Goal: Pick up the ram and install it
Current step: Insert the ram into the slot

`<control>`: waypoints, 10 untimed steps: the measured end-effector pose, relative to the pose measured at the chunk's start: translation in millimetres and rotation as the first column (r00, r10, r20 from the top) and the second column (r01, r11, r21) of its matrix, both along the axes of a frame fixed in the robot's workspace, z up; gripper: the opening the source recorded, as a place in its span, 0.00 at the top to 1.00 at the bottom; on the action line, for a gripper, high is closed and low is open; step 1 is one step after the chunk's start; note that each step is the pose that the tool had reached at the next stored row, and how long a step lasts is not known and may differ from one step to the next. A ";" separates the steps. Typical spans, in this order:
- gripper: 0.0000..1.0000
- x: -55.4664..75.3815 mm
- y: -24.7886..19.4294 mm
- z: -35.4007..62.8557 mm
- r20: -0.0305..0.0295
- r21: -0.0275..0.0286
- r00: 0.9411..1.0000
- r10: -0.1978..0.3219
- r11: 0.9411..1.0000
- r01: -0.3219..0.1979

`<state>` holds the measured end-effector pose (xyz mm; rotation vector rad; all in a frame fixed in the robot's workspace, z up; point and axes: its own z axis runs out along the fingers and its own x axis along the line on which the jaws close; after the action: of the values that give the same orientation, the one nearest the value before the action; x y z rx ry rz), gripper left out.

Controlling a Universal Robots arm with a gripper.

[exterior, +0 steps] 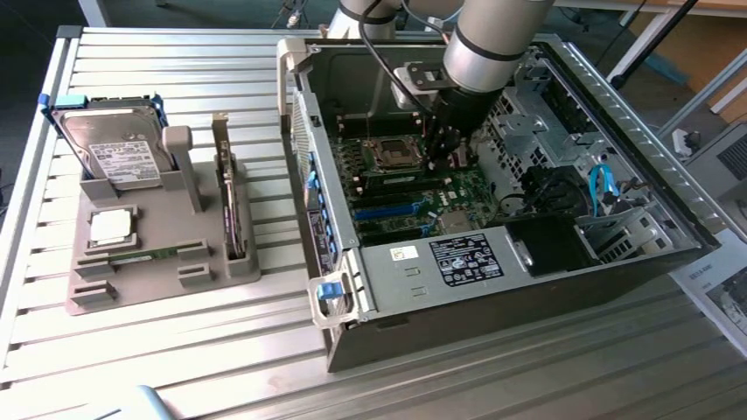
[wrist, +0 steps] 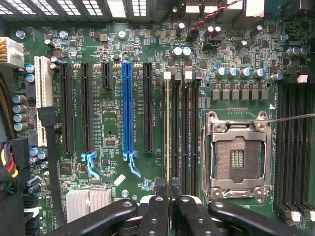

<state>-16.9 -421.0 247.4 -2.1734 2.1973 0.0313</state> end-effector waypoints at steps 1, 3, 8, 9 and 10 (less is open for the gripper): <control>0.88 0.0 0.0 -0.1 0.000 0.000 1.000 0.000 1.000 0.000; 0.88 0.0 0.0 -0.3 0.000 0.000 1.000 -0.002 1.000 0.002; 0.88 0.0 0.0 -0.8 0.000 0.000 1.000 -0.013 1.000 0.013; 0.88 0.0 0.0 -0.7 0.000 0.000 1.000 -0.013 1.000 0.013; 0.88 -0.1 0.0 -1.0 0.000 0.000 1.000 -0.013 1.000 0.013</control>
<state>-17.0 -421.0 246.4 -2.1592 2.2110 0.0309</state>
